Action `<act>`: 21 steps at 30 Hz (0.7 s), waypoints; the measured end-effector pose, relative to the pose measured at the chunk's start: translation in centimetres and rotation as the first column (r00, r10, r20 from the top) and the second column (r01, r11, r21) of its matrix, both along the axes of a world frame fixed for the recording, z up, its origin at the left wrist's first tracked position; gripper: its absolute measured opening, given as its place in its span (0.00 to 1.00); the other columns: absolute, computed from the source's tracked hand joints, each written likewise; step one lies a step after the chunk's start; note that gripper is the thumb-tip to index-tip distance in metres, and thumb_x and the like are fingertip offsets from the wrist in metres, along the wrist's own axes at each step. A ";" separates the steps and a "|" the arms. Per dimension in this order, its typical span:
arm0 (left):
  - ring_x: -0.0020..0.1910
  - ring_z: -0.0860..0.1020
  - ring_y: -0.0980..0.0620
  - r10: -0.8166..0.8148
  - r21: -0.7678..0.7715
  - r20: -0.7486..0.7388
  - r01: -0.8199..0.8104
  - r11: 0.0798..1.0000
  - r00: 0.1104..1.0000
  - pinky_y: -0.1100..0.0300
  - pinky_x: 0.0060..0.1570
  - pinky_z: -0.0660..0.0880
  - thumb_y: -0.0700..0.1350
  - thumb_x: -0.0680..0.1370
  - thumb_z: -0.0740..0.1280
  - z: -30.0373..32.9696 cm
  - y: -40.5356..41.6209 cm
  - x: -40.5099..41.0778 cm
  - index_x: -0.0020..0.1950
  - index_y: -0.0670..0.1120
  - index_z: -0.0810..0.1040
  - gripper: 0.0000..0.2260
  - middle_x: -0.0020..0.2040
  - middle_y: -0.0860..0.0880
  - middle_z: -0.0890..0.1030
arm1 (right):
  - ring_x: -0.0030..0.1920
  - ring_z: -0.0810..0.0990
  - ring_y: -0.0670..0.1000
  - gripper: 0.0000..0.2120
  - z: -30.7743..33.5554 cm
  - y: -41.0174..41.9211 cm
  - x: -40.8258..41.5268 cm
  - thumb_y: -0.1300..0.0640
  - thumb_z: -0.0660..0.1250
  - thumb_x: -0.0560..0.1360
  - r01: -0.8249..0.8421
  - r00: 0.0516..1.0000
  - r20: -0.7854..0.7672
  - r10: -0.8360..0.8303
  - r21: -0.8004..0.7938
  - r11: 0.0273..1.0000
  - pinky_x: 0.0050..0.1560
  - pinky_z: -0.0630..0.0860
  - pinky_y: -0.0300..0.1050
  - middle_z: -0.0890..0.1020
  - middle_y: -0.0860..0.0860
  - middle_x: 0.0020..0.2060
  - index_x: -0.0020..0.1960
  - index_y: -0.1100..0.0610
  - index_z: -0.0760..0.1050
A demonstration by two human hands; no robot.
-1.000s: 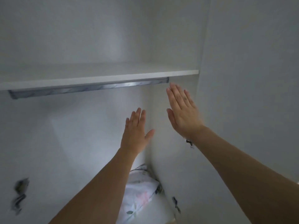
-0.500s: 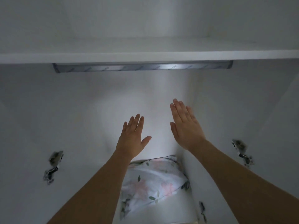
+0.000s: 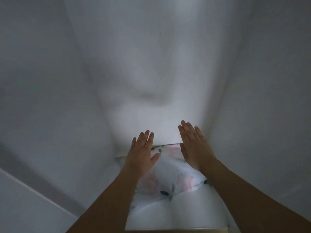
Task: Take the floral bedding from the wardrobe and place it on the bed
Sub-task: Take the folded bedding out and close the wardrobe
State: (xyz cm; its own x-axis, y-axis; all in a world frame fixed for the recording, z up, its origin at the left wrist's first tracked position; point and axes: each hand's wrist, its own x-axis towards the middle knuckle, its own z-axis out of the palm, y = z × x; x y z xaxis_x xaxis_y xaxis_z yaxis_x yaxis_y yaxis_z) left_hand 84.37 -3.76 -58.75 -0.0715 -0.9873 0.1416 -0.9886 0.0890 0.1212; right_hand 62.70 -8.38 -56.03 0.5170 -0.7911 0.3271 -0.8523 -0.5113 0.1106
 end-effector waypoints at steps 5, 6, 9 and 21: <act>0.79 0.41 0.48 -0.005 0.127 0.016 0.003 0.992 1.000 0.52 0.72 0.35 0.64 0.76 0.44 -18.8 -1.1 -0.1 0.80 0.47 0.43 0.36 0.80 0.47 0.43 | 0.74 0.64 0.57 0.29 -17.9 -1.7 -0.3 0.51 0.50 0.77 0.023 0.999 -0.051 -0.018 0.094 0.995 0.75 0.53 0.52 0.65 0.59 0.73 0.73 0.63 0.64; 0.79 0.41 0.48 -0.011 0.150 0.015 0.008 0.989 1.000 0.52 0.72 0.35 0.64 0.75 0.44 -22.2 -1.3 -0.2 0.80 0.47 0.43 0.37 0.80 0.48 0.42 | 0.74 0.64 0.57 0.28 -21.3 -2.0 -0.4 0.51 0.50 0.77 0.025 0.997 -0.073 -0.017 0.116 0.993 0.74 0.52 0.52 0.65 0.59 0.73 0.73 0.63 0.64; 0.79 0.41 0.47 -0.034 0.216 -0.012 0.036 0.976 0.999 0.51 0.75 0.38 0.62 0.79 0.51 -30.7 -1.8 -0.3 0.80 0.47 0.42 0.35 0.80 0.48 0.41 | 0.74 0.63 0.57 0.29 -30.5 -3.0 -1.0 0.51 0.61 0.76 0.031 0.991 -0.131 -0.010 0.160 0.987 0.72 0.50 0.51 0.65 0.59 0.74 0.73 0.63 0.63; 0.78 0.38 0.42 0.035 0.334 0.057 -0.052 0.941 0.998 0.37 0.73 0.43 0.68 0.70 0.63 -47.0 -7.4 -1.2 0.79 0.50 0.39 0.49 0.79 0.48 0.38 | 0.77 0.36 0.56 0.44 -47.9 -8.9 -0.9 0.56 0.62 0.75 0.156 0.962 -0.267 -0.050 0.393 0.906 0.73 0.32 0.51 0.33 0.55 0.75 0.77 0.58 0.33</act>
State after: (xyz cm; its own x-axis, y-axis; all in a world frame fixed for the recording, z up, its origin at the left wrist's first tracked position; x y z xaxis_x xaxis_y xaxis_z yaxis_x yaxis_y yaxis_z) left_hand 83.20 -11.16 -105.78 -0.0259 -0.9793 -0.2008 -0.9962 0.0085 0.0870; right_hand 61.81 -17.25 -103.90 0.4468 -0.8800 -0.1613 -0.8755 -0.4672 0.1236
